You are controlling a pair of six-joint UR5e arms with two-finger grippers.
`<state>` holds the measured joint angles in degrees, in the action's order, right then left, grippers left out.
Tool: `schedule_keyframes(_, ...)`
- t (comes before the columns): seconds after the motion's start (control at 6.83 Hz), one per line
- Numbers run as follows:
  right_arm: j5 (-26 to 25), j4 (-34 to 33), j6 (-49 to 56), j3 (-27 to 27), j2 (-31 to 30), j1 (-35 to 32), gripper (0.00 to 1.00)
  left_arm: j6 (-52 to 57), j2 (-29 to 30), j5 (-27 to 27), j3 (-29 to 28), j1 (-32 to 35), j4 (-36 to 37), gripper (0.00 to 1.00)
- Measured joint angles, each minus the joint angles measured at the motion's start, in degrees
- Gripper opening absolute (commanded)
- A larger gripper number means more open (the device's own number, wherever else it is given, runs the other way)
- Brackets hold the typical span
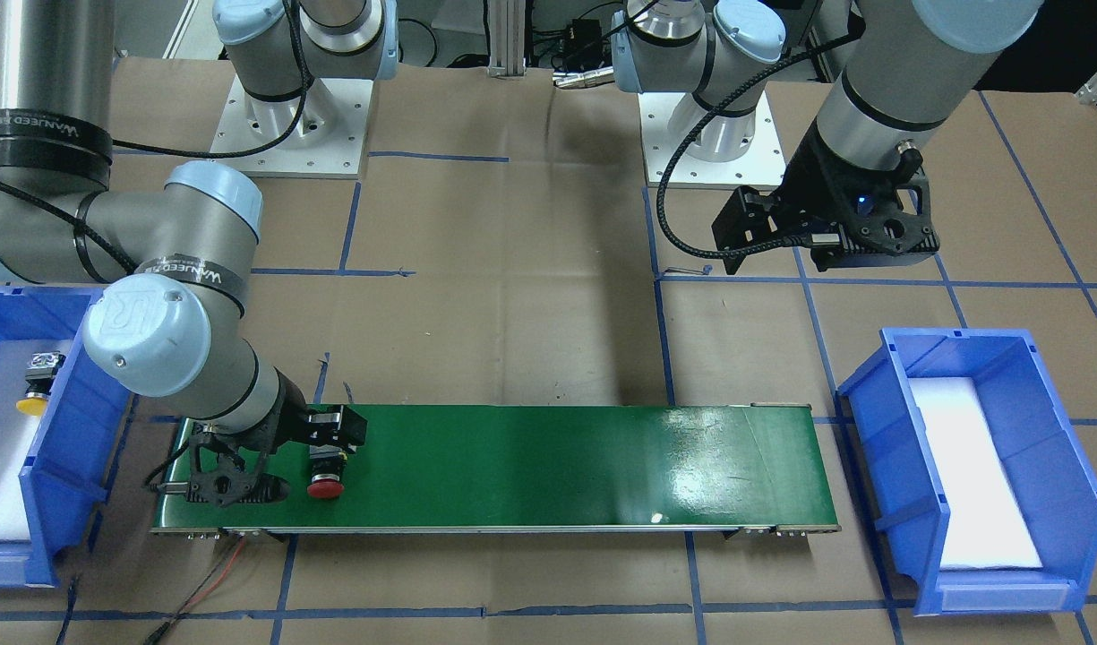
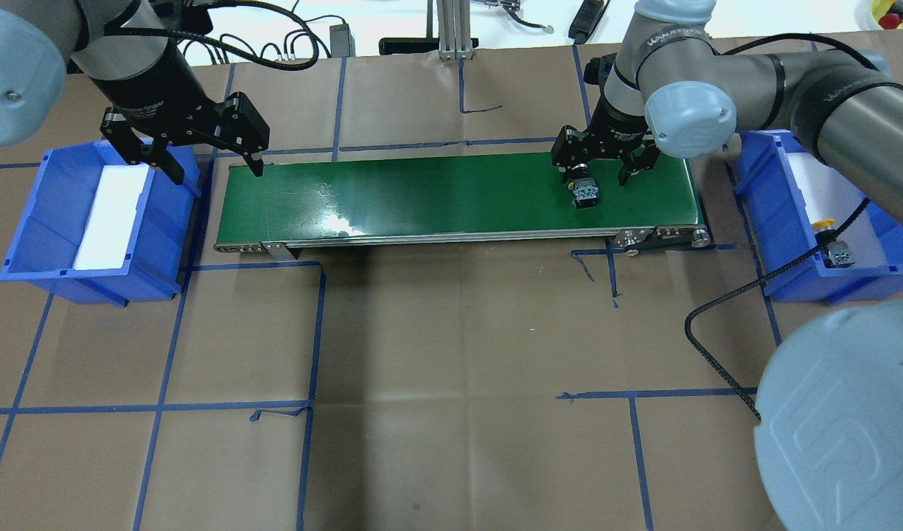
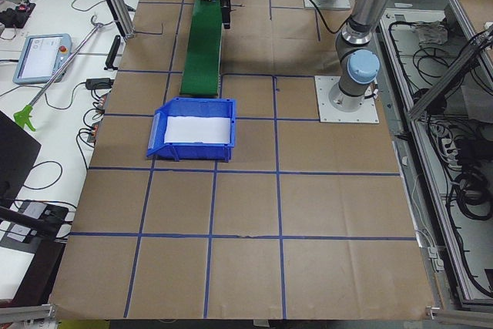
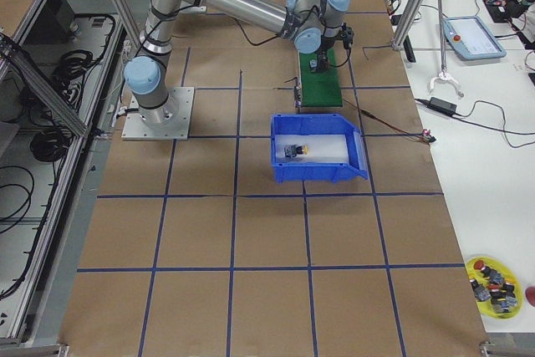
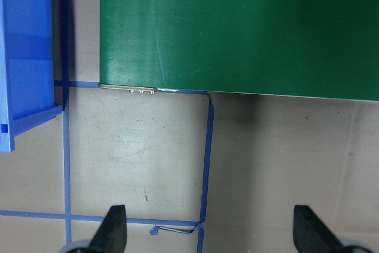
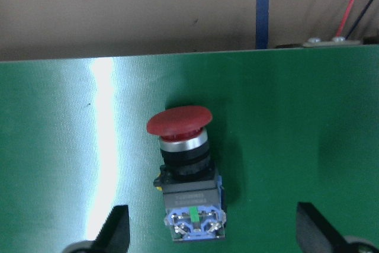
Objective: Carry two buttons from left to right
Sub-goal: 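Move the right gripper back over the belt and grasp the red button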
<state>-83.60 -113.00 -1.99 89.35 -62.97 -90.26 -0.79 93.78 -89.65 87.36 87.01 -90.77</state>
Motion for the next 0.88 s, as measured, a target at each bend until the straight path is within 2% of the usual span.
schedule_keyframes(0.29, -0.7, -0.1, 0.6, 0.1, 1.3, 0.0, 0.13, 0.0, 0.0, 0.0, 0.0, 0.0, 0.0, 1.00)
schedule_keyframes(0.44, -1.4, 0.4, 1.0, 0.1, 1.3, 0.1, 0.03, 0.0, 0.0, 0.0, 0.0, 0.0, 0.0, 1.00)
schedule_keyframes(0.88, -5.8, 1.0, 1.9, -0.2, -1.0, 0.8, 0.03, 0.0, 0.0, 0.0, -0.1, 0.0, 0.1, 1.00)
